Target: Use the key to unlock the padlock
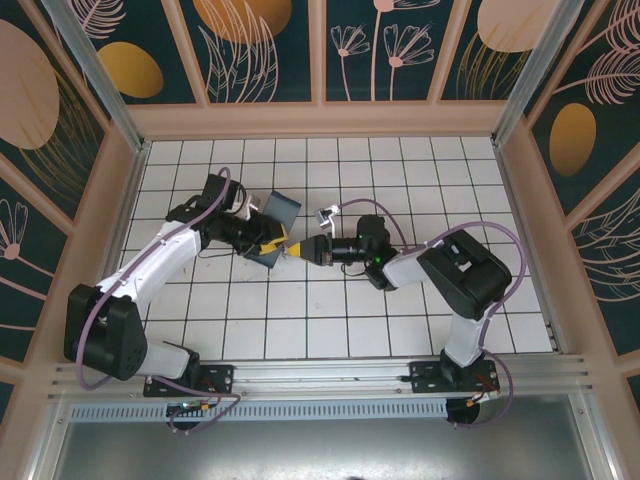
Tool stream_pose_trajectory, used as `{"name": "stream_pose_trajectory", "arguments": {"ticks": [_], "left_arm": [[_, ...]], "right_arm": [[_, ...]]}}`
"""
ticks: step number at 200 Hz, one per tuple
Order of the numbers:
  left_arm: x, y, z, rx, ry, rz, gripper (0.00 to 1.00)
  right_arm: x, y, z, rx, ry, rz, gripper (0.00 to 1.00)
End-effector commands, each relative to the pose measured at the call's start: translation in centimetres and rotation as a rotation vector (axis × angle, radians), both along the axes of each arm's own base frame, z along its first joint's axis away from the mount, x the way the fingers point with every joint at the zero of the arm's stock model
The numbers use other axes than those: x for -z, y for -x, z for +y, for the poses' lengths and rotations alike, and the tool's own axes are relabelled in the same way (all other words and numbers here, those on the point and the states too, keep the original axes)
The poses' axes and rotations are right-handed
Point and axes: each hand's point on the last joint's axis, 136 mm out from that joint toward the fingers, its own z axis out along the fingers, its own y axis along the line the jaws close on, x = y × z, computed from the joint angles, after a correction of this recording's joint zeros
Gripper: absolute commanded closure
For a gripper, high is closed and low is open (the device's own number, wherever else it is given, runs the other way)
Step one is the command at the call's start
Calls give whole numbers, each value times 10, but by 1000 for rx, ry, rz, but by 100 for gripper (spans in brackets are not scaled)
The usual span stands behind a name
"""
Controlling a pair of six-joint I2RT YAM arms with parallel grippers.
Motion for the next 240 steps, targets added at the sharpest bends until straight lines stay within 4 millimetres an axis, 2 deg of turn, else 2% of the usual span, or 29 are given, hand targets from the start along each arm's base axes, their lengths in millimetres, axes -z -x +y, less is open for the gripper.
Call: {"name": "stream_pose_trajectory", "arguments": {"ticks": [1,24,48,87,123,185,240], "left_arm": [[-13,2,1,50,11,-55,86],[-9,3,3,35,4,-28,87],[-15,2,-1,2,49,-14,87],[-27,-3,-3,-56,91,-6,87],[-29,-5,-1,-64,83,-18,87],[-28,-16,12,-121,54,-22,88],[-32,-24,16,-170,89,-28,89]], "right_arm": [[-14,-19,-7,75,-4,-75,100],[-22,-21,-5,85,-2,-130,100],[-11,-30,0,132,145,-209,100],[3,-40,1,151,270,-264,100],[-4,-25,12,31,213,-269,100],[10,-12,-3,18,222,-204,100],[15,-6,-5,12,225,-180,100]]}}
